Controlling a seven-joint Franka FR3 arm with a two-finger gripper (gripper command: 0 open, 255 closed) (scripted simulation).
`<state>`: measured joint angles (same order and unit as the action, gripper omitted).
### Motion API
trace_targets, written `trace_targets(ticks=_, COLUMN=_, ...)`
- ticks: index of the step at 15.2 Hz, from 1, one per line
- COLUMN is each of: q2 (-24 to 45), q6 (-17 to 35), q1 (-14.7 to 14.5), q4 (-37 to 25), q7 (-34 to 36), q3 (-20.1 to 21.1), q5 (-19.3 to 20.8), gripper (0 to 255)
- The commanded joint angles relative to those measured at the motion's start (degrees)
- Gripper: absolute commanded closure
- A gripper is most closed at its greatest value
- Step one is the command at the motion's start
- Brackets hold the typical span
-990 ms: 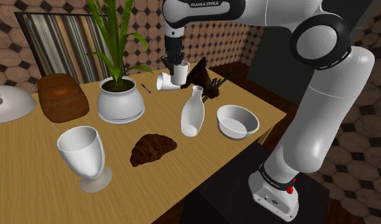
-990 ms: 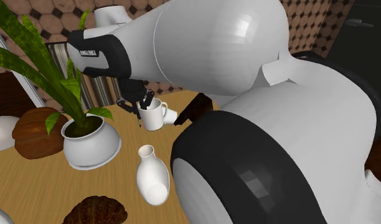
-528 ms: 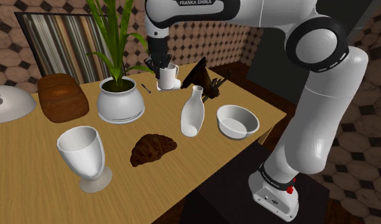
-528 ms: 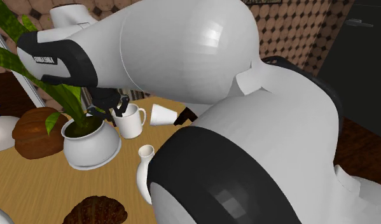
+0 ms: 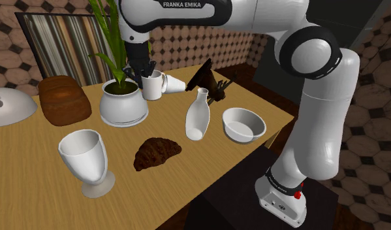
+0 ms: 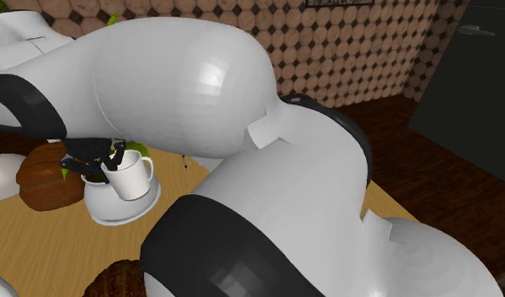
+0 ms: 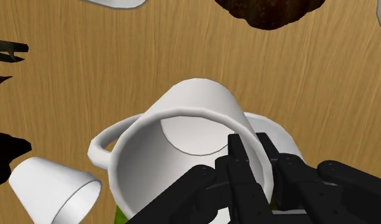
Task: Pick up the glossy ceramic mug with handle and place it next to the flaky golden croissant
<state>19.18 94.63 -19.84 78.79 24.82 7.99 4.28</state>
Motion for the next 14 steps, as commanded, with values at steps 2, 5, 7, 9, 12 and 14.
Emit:
trace_targets(ticks=2, q2=3.8, q6=-1.9, q1=-2.8, q4=-5.6, q7=3.7, q3=1.1, q5=0.7, gripper=255)
trace_targets(ticks=5, q2=4.1, q6=-0.6, q1=-3.2, q4=-4.5, q7=4.1, q3=1.1, q5=0.7, gripper=255)
trace_targets(ticks=7, q2=4.0, q6=1.1, q1=-3.1, q4=-2.7, q7=4.2, q3=1.1, q5=0.7, gripper=255)
trace_targets(ticks=9, q2=3.9, q6=2.7, q1=-3.0, q4=-1.0, q7=4.3, q3=1.1, q5=0.7, gripper=255)
trace_targets(ticks=12, q2=3.8, q6=5.0, q1=-2.9, q4=1.3, q7=4.4, q3=1.1, q5=0.8, gripper=255)
trace_targets(ticks=14, q2=3.9, q6=6.5, q1=-2.8, q4=2.8, q7=4.4, q3=1.2, q5=0.8, gripper=255)
